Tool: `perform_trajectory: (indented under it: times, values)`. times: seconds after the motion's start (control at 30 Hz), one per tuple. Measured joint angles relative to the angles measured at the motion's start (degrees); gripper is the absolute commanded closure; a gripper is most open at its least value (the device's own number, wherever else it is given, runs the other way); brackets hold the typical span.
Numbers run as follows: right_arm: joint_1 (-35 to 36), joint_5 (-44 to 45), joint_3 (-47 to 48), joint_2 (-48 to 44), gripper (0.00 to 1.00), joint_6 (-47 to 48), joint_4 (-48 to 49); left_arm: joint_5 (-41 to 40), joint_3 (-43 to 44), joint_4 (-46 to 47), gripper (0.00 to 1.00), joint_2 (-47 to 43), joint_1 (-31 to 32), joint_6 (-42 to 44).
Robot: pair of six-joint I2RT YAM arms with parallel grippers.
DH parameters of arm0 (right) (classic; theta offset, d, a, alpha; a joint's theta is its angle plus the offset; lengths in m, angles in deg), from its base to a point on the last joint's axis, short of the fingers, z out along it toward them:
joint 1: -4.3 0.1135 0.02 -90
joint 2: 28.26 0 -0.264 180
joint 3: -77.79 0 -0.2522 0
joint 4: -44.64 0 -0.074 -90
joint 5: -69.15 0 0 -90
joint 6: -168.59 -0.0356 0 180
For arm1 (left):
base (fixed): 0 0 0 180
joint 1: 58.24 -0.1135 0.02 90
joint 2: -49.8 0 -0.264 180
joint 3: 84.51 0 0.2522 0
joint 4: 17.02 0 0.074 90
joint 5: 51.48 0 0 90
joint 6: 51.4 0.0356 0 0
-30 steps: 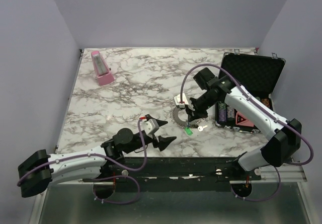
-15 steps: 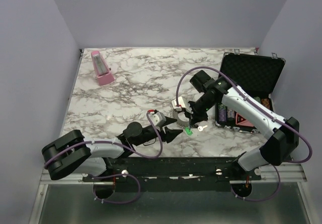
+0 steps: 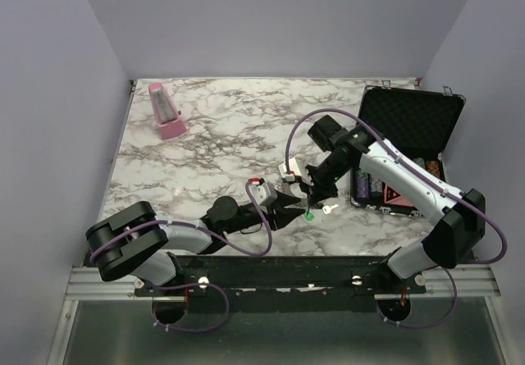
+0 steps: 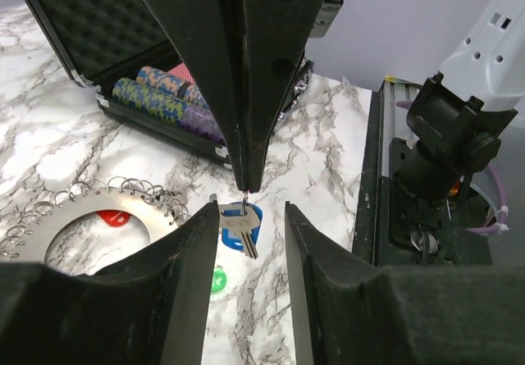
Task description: Put the keys on the keyring
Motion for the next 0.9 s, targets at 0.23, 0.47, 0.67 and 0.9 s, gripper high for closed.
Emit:
perform_trajectory:
  times: [0.23, 0.47, 0.67, 0.9]
  values:
    - [0.02, -0.98, 0.00, 0.09, 0.99, 0.02, 0.00, 1.05, 0.24, -0.07, 0.60, 1.60, 0.00, 0.79]
    - [0.04, -2.08, 0.02, 0.48, 0.99, 0.02, -0.02, 1.42, 1.86, -0.07, 0.71, 2.43, 0.00, 1.09]
    - [0.04, -2.51, 0.11, 0.50, 0.99, 0.02, -0.02, 1.81, 2.16, -0.24, 0.72, 2.86, 0.00, 1.31]
    - [0.04, -2.54, 0.70, 0.50, 0.99, 0.02, -0.24, 1.86, 2.14, -0.52, 0.76, 2.95, 0.00, 1.92]
